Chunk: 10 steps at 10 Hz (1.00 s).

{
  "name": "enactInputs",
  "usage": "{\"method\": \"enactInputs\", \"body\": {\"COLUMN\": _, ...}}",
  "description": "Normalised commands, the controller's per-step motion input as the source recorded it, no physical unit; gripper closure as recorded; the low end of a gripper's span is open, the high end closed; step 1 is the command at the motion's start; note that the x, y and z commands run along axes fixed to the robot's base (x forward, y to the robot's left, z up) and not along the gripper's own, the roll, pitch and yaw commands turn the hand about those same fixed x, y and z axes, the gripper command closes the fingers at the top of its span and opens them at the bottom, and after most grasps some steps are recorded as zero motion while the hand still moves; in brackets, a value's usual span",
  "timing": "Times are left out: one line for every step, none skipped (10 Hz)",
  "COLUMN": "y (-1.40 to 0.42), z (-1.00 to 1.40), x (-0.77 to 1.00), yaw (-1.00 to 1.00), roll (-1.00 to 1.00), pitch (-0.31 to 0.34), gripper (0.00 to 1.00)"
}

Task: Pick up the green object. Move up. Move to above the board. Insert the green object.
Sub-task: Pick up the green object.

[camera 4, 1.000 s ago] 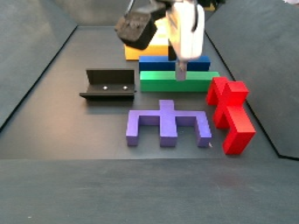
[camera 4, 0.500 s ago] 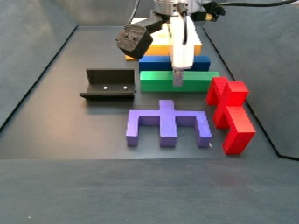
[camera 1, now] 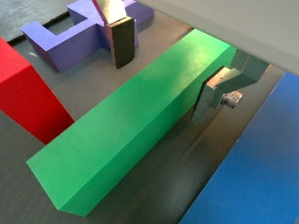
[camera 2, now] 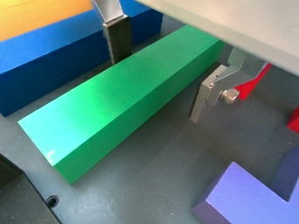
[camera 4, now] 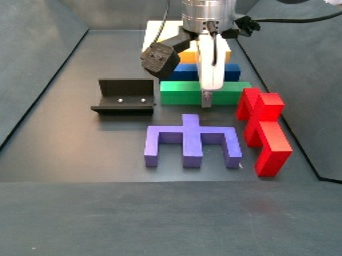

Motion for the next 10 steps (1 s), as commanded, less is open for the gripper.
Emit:
{"method": "enactInputs", "body": {"y": 0.0, "z": 0.0, "x": 0.07, "yaw": 0.0, "roll": -0.04, "pitch": 0.0, "gripper": 0.0}}
{"method": "enactInputs", "body": {"y": 0.0, "z": 0.0, "x": 0.0, "yaw": 0.0, "roll": 0.0, "pitch": 0.0, "gripper": 0.0}}
{"method": "enactInputs", "body": {"y": 0.0, "z": 0.0, "x": 0.0, "yaw": 0.0, "roll": 0.0, "pitch": 0.0, "gripper": 1.0}}
{"method": "enactInputs", "body": {"y": 0.0, "z": 0.0, "x": 0.0, "yaw": 0.0, "roll": 0.0, "pitch": 0.0, "gripper": 1.0}}
{"method": "enactInputs", "body": {"y": 0.0, "z": 0.0, "x": 0.0, "yaw": 0.0, "roll": 0.0, "pitch": 0.0, "gripper": 1.0}}
{"method": "enactInputs", "body": {"y": 0.0, "z": 0.0, "x": 0.0, "yaw": 0.0, "roll": 0.0, "pitch": 0.0, "gripper": 1.0}}
{"method": "enactInputs", "body": {"y": 0.0, "z": 0.0, "x": 0.0, "yaw": 0.0, "roll": 0.0, "pitch": 0.0, "gripper": 1.0}}
{"method": "enactInputs", "body": {"y": 0.0, "z": 0.0, "x": 0.0, "yaw": 0.0, "roll": 0.0, "pitch": 0.0, "gripper": 1.0}}
{"method": "enactInputs", "body": {"y": 0.0, "z": 0.0, "x": 0.0, "yaw": 0.0, "roll": 0.0, "pitch": 0.0, "gripper": 1.0}}
{"method": "enactInputs", "body": {"y": 0.0, "z": 0.0, "x": 0.0, "yaw": 0.0, "roll": 0.0, "pitch": 0.0, "gripper": 1.0}}
